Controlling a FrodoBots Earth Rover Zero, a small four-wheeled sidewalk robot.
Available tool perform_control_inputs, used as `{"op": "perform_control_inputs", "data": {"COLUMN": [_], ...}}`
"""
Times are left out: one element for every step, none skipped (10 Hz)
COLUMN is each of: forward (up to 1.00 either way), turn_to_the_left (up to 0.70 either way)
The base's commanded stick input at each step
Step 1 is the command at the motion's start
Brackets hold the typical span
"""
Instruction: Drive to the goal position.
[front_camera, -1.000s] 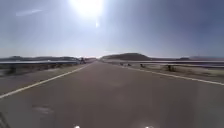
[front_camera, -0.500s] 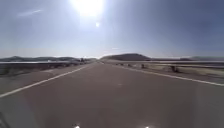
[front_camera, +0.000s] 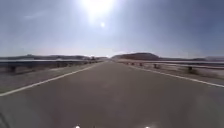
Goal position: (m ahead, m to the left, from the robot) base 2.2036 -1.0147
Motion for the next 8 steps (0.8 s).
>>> {"op": "perform_control_inputs", "data": {"forward": [1.00, 1.00, 1.00, 1.00, 1.00, 1.00, 1.00, 1.00], "turn_to_the_left": [0.00, 0.00, 0.00, 0.00, 0.00, 0.00, -0.08, -0.16]}}
